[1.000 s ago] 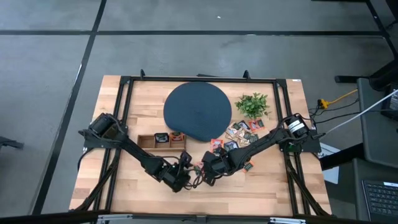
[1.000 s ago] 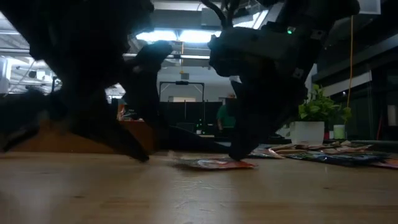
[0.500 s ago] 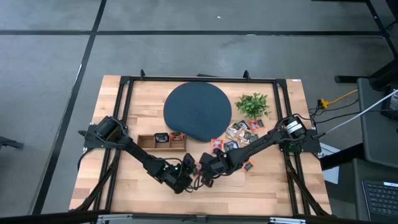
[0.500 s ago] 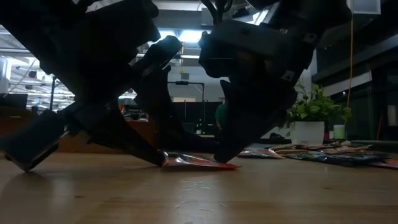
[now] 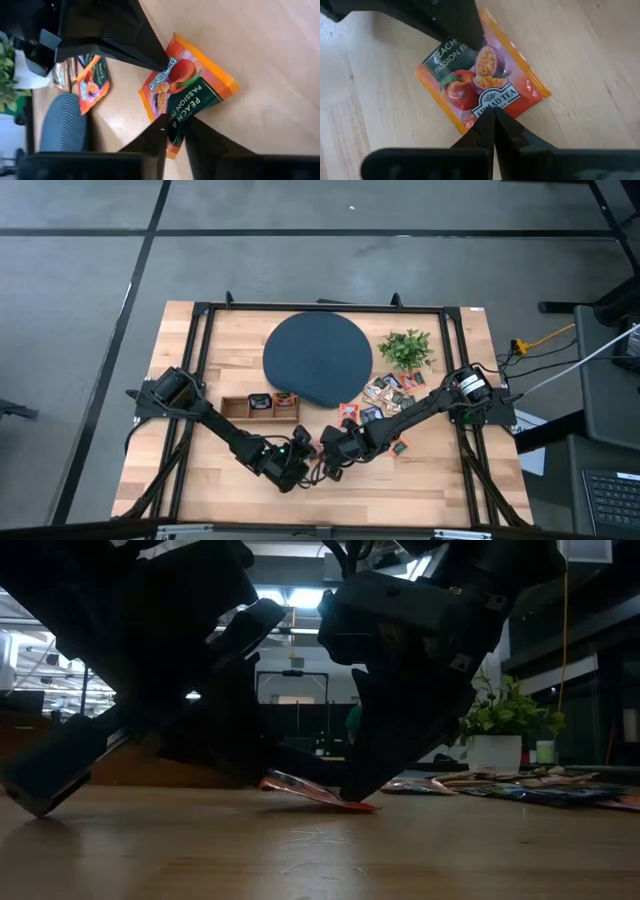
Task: Pick & Place Tea
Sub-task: Put the orange tea bag into the right section of the wooden organizer
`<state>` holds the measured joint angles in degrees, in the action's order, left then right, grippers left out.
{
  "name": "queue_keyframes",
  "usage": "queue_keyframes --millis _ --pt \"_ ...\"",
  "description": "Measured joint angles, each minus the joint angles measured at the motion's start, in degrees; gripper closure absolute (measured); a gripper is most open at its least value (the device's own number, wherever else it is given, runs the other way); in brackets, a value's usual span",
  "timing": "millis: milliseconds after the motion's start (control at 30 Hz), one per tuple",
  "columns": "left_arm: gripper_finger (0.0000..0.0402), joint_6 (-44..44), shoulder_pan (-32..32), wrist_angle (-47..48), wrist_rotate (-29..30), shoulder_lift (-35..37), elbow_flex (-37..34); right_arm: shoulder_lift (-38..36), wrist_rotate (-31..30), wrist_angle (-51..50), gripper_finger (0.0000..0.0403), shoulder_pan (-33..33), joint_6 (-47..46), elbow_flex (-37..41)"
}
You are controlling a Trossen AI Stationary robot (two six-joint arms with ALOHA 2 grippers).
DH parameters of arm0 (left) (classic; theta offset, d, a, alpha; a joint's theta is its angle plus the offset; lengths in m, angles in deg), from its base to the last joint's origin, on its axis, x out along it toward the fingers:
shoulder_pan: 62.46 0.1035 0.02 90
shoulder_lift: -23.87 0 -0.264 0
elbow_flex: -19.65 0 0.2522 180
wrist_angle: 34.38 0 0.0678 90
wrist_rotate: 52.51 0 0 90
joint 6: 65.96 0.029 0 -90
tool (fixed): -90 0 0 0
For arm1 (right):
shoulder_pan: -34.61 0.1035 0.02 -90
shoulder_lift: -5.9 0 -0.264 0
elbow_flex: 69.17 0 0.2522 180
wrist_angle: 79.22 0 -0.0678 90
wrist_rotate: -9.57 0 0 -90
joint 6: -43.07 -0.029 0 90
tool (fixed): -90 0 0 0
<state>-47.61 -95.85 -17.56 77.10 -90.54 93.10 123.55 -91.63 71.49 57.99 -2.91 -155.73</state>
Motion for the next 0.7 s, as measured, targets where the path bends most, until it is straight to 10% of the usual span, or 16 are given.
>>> queue_keyframes --millis 700 --pt "0.0399 -19.9 -5.4 16.5 -1.0 6.3 -0.3 0.3 0.5 3.9 0.0318 0.2 7.6 0.3"
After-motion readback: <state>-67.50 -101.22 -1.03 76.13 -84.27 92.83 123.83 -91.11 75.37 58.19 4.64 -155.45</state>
